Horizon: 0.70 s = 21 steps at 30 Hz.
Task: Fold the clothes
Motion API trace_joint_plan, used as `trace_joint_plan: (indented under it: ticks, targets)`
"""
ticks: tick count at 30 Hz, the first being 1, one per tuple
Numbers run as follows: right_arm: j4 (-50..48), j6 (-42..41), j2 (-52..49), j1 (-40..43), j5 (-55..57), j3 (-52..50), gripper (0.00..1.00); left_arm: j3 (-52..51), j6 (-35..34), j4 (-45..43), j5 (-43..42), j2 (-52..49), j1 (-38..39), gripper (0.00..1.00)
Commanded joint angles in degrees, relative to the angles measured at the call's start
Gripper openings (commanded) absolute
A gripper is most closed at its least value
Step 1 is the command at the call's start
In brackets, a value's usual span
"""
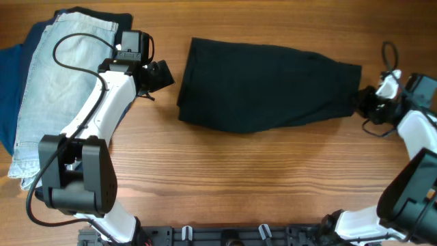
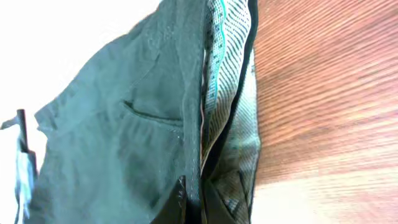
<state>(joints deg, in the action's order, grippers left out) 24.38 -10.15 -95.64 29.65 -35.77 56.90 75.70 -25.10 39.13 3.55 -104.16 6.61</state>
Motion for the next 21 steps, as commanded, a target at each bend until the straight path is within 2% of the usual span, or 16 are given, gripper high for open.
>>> trace_joint_plan:
  ticks: [1, 4, 10, 21]
  targets:
    - [5.2, 3.2, 1.4, 1.7, 0.4, 5.3, 0.04, -0.1, 0.7, 1.3, 0.5, -0.8, -0.1, 1.0]
    - [8.3, 5.0, 1.4, 1.2, -1.1, 8.6, 0.04, 0.0, 0.7, 2.0, 0.4, -0.8, -0.1, 1.0]
    - [13.2, 10.6, 1.5, -8.5, -2.4, 14.5, 0.04, 0.0, -0.9, 2.3, -1.6, -0.8, -0.2, 1.0]
    - [7.1, 9.4, 1.5, -27.4, -1.1, 15.3, 0.04, 0.0, -1.2, 2.2, -3.1, -0.8, -0.2, 1.0]
